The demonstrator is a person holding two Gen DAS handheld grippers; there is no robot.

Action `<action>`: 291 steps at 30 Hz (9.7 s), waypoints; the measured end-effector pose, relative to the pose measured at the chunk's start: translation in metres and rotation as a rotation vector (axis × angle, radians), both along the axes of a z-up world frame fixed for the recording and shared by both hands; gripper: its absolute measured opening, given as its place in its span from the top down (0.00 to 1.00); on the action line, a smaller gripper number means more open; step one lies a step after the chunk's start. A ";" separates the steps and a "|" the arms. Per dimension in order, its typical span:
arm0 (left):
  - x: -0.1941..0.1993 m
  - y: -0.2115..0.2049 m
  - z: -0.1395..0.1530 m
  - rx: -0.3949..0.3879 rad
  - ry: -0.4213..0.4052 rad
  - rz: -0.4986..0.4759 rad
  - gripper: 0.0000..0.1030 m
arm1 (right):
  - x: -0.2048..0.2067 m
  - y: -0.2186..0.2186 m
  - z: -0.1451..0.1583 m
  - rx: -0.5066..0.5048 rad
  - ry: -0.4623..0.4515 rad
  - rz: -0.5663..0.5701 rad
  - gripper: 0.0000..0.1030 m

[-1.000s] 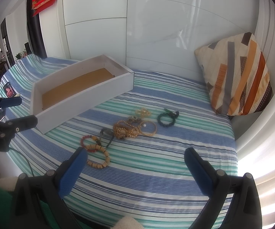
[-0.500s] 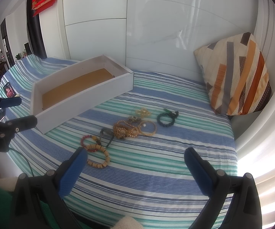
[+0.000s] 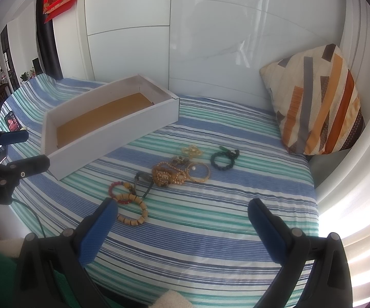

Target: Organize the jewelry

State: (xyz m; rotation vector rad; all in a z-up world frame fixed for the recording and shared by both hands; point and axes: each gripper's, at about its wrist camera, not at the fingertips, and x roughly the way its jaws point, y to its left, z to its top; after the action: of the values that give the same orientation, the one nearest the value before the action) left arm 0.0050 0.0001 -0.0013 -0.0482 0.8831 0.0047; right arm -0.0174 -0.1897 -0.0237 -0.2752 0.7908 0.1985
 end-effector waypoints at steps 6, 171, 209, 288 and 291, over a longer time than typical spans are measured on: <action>-0.002 0.001 0.002 0.003 -0.007 0.000 0.01 | -0.001 0.000 0.001 0.001 -0.005 0.000 0.00; 0.122 0.022 -0.206 -0.023 0.390 -0.212 0.92 | 0.089 0.006 -0.141 0.109 0.356 0.159 0.85; 0.161 0.240 -0.117 -0.245 0.247 0.510 0.92 | 0.296 0.258 -0.079 0.265 0.306 0.570 0.85; 0.042 0.017 -0.074 -0.101 0.027 0.013 0.03 | 0.081 -0.016 -0.058 0.113 0.065 -0.036 0.00; 0.043 0.019 -0.076 -0.099 0.046 0.030 0.03 | 0.081 -0.016 -0.058 0.109 0.069 -0.037 0.00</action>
State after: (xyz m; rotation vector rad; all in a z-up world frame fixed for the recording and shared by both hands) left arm 0.0481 0.0194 -0.0777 -0.1545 0.9280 -0.0103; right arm 0.0632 -0.2058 -0.0822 -0.1508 0.8501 0.2166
